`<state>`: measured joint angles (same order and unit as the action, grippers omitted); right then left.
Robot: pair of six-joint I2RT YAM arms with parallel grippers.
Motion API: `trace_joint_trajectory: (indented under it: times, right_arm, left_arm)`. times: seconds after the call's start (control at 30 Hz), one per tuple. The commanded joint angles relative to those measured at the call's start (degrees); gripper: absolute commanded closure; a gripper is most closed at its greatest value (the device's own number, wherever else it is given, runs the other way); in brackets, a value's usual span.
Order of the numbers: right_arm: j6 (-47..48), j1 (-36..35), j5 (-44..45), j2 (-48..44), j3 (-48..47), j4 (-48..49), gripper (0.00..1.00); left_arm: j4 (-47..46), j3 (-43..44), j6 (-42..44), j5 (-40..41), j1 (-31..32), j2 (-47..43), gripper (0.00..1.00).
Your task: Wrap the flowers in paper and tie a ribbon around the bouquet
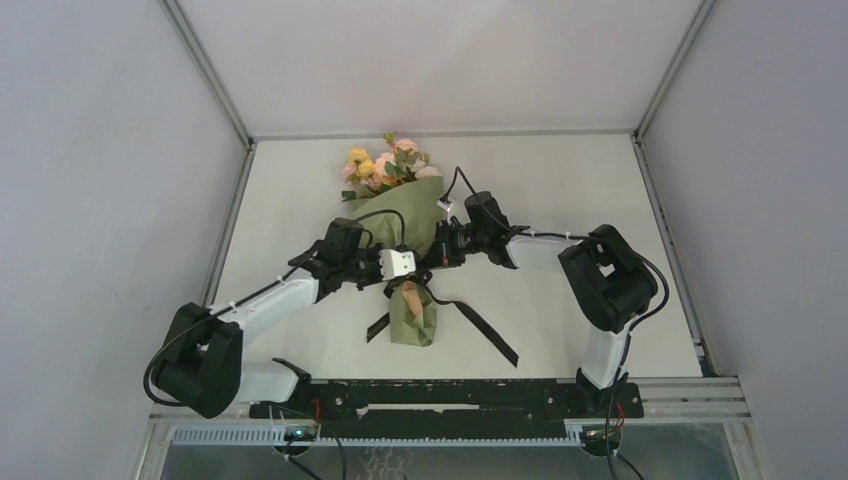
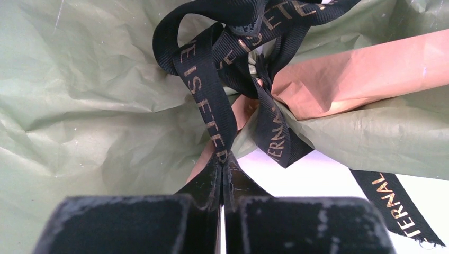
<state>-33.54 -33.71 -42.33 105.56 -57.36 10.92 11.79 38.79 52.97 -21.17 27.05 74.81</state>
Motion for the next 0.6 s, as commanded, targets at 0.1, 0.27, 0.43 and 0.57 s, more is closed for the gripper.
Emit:
trace_joint_trajectory:
  times: [0.1, 0.27, 0.43, 0.57]
  right_arm:
    - [0.8, -0.1, 0.2, -1.4, -1.1, 2.2, 1.00]
    - [2.2, -0.1, 2.5, -2.6, -1.1, -0.3, 1.00]
    - [5.7, 1.6, 10.6, -6.0, -0.2, -8.1, 1.00]
    - [7.2, 1.4, 13.0, -7.2, 0.1, -10.6, 1.00]
  left_arm:
    - [-0.1, -1.1, 0.5, -1.5, 0.2, -2.8, 1.00]
    - [-0.2, -1.7, 3.7, 0.6, 0.2, -3.2, 1.00]
    - [-1.7, -5.6, 12.1, 9.2, 0.1, -5.2, 1.00]
    - [-2.0, -7.2, 13.6, 11.4, -0.7, -6.8, 1.00]
